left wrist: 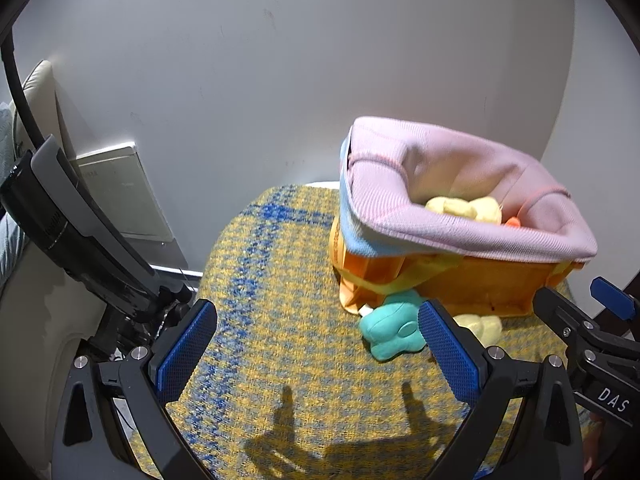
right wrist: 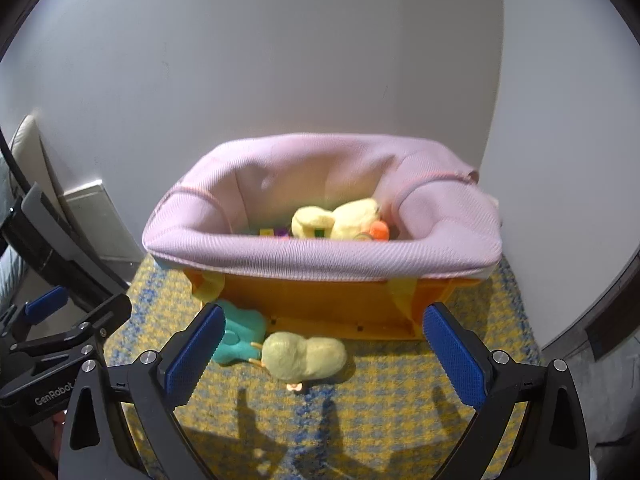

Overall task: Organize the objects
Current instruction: 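Move both open tools back toward the teal flower and yellow plush, then grasp the teal plush flower with left tool while right tool grasps the yellow plush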

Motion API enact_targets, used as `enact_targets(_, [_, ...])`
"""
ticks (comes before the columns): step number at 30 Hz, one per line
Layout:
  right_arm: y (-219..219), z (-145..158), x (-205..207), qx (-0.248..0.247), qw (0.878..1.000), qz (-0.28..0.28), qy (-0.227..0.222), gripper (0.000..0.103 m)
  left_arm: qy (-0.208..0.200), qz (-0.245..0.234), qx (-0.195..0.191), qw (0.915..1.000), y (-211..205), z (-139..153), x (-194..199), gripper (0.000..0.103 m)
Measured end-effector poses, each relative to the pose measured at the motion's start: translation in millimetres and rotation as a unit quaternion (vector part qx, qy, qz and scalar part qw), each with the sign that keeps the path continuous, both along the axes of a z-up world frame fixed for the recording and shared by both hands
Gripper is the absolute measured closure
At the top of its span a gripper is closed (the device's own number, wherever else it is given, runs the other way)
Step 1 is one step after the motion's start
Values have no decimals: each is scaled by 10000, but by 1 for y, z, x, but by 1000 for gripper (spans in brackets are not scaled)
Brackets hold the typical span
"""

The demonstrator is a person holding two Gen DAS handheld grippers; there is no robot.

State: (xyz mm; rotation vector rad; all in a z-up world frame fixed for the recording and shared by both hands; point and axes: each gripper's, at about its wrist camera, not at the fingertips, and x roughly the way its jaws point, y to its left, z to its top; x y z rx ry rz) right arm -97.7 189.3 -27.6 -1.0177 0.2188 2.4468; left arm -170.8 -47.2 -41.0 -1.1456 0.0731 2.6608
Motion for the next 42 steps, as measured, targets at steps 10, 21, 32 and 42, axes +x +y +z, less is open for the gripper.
enact_targets(10, [-1, -41, -6, -230, 9996, 116, -93, 3, -133, 75, -111, 9998, -6, -34, -2, 0])
enact_targets(21, [3, -75, -24, -360, 9989, 132, -252, 3, -391, 183, -60, 9990, -11, -67, -11, 0])
enact_targets(32, [11, -99, -30, -593, 9980, 43, -215, 3, -450, 100, -89, 9989, -2, -80, -15, 0])
enact_targets(42, [22, -110, -37, -817, 9963, 134, -217, 28, -500, 84, -62, 9987, -1, -85, -12, 0])
